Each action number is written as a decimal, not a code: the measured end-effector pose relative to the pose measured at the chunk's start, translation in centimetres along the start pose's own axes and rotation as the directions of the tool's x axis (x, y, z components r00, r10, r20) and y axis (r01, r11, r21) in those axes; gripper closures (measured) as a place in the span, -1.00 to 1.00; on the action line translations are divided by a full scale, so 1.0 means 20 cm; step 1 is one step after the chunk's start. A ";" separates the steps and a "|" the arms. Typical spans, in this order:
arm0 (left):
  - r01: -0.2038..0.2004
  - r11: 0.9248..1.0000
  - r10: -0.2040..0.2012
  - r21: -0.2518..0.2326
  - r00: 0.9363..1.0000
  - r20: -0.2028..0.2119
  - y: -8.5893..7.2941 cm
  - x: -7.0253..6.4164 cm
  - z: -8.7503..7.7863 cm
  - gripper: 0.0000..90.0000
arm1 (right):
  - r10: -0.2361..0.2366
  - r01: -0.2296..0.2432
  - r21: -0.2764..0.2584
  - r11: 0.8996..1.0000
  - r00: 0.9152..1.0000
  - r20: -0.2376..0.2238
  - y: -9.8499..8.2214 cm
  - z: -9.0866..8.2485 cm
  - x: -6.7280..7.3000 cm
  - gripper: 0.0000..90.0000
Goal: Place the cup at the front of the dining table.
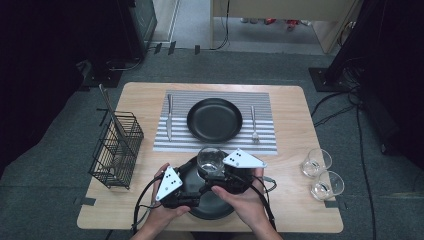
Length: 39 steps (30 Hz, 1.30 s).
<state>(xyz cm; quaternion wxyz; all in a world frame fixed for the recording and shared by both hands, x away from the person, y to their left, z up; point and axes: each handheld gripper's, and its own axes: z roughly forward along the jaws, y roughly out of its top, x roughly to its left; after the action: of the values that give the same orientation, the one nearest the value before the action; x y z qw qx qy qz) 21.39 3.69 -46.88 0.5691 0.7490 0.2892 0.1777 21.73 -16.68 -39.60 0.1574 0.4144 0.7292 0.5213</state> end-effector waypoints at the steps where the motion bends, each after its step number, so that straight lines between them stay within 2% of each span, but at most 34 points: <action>1: -0.005 1.000 0.005 0.002 1.000 -0.003 0.00 0.00 0.00 -0.70 | -0.002 0.002 0.000 1.000 1.000 -0.003 0.00 0.00 0.00 -0.58; 19: -0.017 0.999 0.017 -0.029 1.000 -0.004 0.02 -0.01 -0.02 -0.69 | -0.021 0.023 0.033 0.999 0.998 -0.058 -0.01 0.08 0.10 -0.58; 33: -0.031 0.997 0.029 -0.070 0.999 -0.032 0.05 0.00 -0.05 -0.65 | -0.062 0.064 0.049 0.997 0.997 -0.049 -0.03 0.11 0.14 -0.58; 39: -0.034 0.997 0.033 -0.075 0.999 -0.028 0.05 0.00 -0.06 -0.56 | -0.059 0.061 0.048 0.997 0.997 -0.049 -0.03 0.12 0.14 -0.58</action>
<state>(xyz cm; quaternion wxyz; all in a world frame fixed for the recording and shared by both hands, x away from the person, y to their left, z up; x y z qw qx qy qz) 20.95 4.35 -45.66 0.5901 0.7293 0.2771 0.2079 21.33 -13.12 -40.48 0.1453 0.3836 0.7576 0.5077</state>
